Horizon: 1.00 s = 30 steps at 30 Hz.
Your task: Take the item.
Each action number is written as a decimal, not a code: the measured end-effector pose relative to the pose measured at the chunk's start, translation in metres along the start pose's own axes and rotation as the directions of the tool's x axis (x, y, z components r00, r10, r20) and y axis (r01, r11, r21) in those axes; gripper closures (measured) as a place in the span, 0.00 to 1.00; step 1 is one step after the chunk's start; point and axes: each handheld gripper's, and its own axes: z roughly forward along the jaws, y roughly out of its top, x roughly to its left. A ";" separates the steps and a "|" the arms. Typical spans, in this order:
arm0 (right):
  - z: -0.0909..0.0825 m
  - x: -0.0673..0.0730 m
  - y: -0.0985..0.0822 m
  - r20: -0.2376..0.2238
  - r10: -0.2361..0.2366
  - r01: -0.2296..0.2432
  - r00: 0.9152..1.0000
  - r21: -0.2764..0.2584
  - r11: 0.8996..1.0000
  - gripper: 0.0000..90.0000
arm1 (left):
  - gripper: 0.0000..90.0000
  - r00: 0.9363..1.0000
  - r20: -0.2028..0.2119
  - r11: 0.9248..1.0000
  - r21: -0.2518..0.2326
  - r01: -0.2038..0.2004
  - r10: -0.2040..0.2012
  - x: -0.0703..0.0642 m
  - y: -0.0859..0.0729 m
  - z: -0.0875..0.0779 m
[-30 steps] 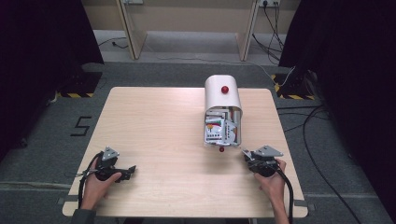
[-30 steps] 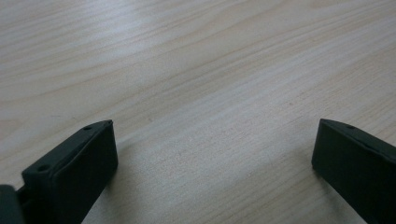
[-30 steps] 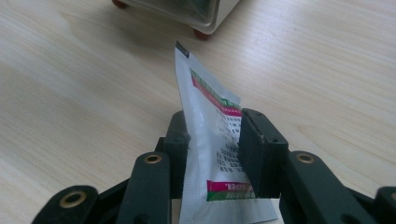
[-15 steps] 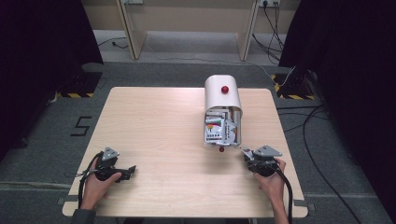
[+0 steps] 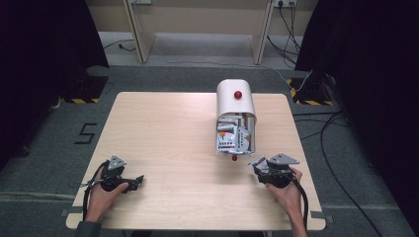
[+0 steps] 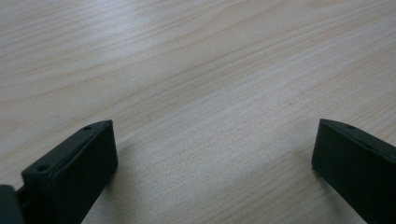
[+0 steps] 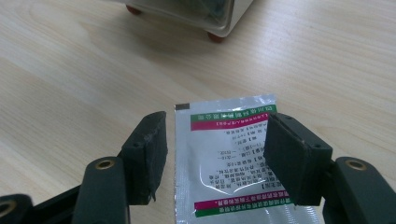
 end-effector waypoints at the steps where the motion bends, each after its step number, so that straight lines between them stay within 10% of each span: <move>1: -0.001 0.000 0.000 -0.004 0.000 0.000 1.000 -0.004 1.000 0.44 | 0.00 1.000 0.000 1.000 0.000 0.000 0.000 0.000 0.000 0.000; 30: -0.027 0.014 -0.002 -0.022 0.025 -0.025 0.999 -0.013 1.000 0.30 | 0.00 1.000 0.000 1.000 0.000 0.000 0.000 0.000 0.000 0.000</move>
